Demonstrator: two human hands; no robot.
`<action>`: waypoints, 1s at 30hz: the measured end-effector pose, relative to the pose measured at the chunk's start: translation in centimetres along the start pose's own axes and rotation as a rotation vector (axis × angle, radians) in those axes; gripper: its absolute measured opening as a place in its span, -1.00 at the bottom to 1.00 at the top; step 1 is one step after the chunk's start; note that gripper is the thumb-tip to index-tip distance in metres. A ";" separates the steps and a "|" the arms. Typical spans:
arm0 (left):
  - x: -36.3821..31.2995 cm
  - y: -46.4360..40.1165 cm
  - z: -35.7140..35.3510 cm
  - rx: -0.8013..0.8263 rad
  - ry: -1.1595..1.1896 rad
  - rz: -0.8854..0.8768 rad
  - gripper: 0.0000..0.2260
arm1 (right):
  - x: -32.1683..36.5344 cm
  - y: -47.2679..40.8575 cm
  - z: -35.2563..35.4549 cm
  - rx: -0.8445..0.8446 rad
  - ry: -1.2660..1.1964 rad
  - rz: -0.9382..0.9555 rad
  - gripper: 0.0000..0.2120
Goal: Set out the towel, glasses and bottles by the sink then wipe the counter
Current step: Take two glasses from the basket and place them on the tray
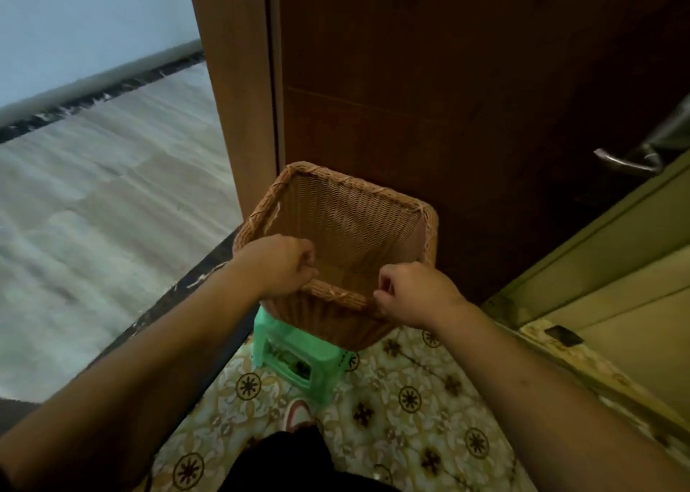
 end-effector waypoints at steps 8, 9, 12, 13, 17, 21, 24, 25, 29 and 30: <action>5.4 -10.5 -2.6 0.162 0.022 0.038 -0.86 | -4.2 -8.2 0.8 0.056 -0.051 -0.119 -0.88; 5.9 -11.4 -3.3 0.198 0.023 0.054 -0.86 | -4.5 -9.0 0.5 0.070 -0.056 -0.124 -0.88; 6.9 -13.2 -5.7 0.311 -0.032 0.042 -0.83 | -5.3 -11.5 -1.2 0.135 -0.043 -0.122 -0.89; 7.1 -13.6 -6.5 0.340 -0.055 0.024 -0.81 | -5.6 -12.4 -1.9 0.160 -0.036 -0.113 -0.89; 7.7 -14.8 -8.7 0.407 -0.044 0.015 -0.86 | -6.0 -15.9 -4.5 0.280 -0.033 -0.073 -0.91; 8.0 -15.4 -10.1 0.485 -0.007 0.083 -0.81 | -5.7 -19.3 -7.6 0.418 0.018 0.021 -0.89; 8.2 -15.4 -11.0 0.558 -0.010 0.139 -0.72 | -5.2 -21.6 -10.2 0.525 0.075 0.112 -0.83; 8.2 -15.4 -11.2 0.571 -0.007 0.154 -0.71 | -4.9 -22.3 -11.2 0.561 0.092 0.142 -0.80; 8.9 -15.6 -12.4 0.608 -0.023 0.183 -0.72 | -4.0 -24.0 -15.6 0.704 0.217 0.237 -0.73; 9.1 -15.7 -12.8 0.616 -0.025 0.190 -0.71 | -3.9 -24.3 -16.8 0.732 0.250 0.248 -0.72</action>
Point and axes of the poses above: each hand's wrist, its own y-axis away from the middle knuckle, its own z-axis out of the back of the hand, x = y × z, the point moved 6 cm from there along -y, towards the middle knuckle, and after that the axes turned 6 degrees about -y, right-handed, at the moved point
